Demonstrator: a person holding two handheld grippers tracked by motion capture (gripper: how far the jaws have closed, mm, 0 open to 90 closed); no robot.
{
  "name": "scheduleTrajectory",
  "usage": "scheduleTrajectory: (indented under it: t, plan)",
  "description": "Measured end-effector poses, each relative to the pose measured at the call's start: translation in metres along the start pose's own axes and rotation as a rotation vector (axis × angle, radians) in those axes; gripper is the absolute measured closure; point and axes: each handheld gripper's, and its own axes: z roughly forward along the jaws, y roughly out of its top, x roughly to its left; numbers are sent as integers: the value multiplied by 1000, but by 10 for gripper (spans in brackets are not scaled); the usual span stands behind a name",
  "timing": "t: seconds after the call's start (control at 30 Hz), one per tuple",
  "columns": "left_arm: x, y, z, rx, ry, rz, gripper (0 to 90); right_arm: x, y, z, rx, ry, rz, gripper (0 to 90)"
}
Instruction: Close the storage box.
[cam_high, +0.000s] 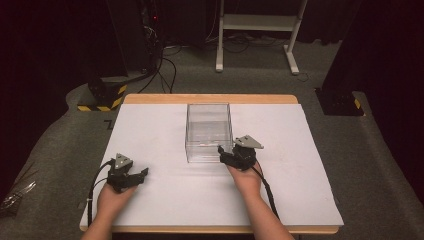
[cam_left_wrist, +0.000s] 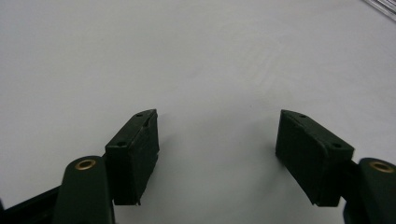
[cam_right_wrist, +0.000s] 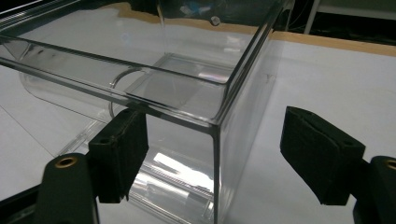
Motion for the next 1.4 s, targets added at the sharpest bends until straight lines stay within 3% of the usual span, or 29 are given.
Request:
scheduleTrajectory:
  t: [0.53,1.07,1.4]
  plan:
    - [0,0,0,1,3,6,300,2,-6,-15,-7,30,2,258]
    - [-1,0,0,-3,6,6,299,8,-12,-45,-37,64,-10,258]
    - [0,0,0,-3,2,-2,299,-6,-25,-72,-50,55,-5,261]
